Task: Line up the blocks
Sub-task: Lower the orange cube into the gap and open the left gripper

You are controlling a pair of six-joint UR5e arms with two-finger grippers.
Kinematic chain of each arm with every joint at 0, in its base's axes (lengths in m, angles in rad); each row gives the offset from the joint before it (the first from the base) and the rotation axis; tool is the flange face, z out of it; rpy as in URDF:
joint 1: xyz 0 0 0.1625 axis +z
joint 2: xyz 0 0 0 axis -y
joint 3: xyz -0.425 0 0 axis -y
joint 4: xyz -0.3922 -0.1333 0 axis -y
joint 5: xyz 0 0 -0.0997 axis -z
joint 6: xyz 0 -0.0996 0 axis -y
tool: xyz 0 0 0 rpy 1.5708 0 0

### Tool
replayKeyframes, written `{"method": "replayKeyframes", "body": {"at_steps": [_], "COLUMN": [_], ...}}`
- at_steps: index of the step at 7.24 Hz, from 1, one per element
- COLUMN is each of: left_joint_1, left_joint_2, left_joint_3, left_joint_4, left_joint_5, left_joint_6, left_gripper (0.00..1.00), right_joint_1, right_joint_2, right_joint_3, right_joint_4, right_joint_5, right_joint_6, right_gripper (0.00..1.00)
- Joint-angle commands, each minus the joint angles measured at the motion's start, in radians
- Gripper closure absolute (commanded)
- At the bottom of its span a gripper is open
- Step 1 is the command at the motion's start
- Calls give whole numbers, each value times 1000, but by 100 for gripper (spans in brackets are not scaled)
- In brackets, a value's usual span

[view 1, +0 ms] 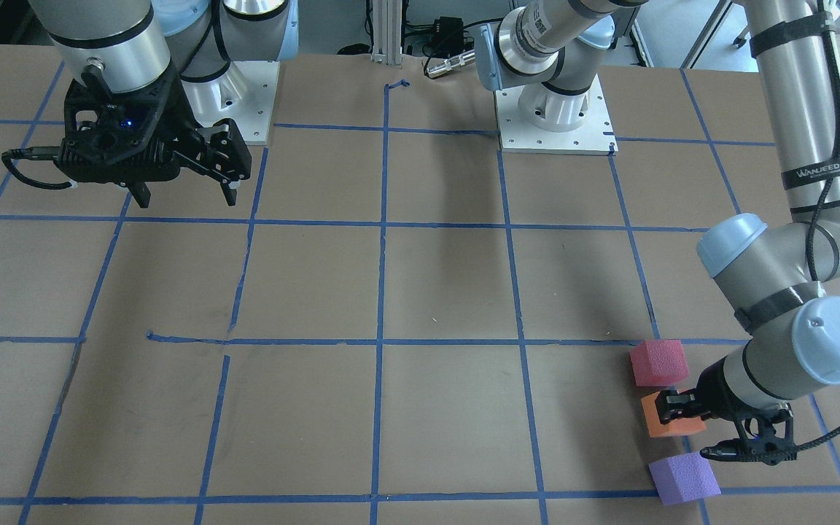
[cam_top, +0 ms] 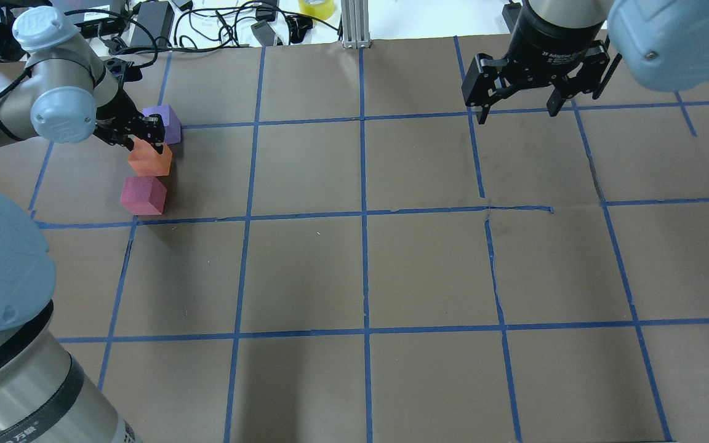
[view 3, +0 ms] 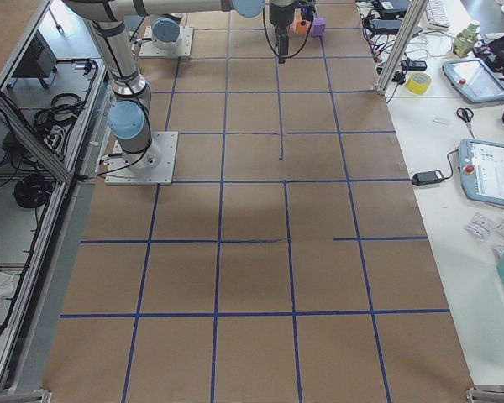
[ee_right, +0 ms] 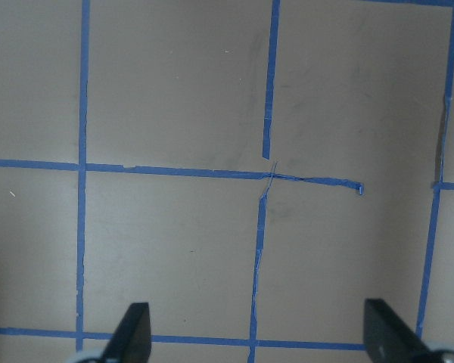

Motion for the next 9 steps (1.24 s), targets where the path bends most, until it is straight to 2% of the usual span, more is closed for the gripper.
{"method": "replayKeyframes", "body": {"at_steps": [1,2,4,7,8,9], "left_joint_1": [0,0,0,0,0,0], "left_joint_2": [0,0,0,0,-2,0], "left_joint_3": [-8,-10,-13,-13,-15,-22], "left_joint_4": [0,2,6,6,6,9], "left_joint_5": [0,1,0,-2,-2,0], "left_joint_6": [-1,2,8,23,23,20], "left_gripper": [99,99,60,59,53,37], "right_joint_1": [0,0,0,0,0,0], "right_joint_2": [0,0,0,0,0,0], "right_joint_3": [0,0,0,0,0,0], "right_joint_4": [0,0,0,0,0,0], "right_joint_5": [0,0,-3,-3,-2,0], "right_joint_6": [-1,1,-3,-4,-3,-1], "right_gripper": [0,0,0,0,0,0]}}
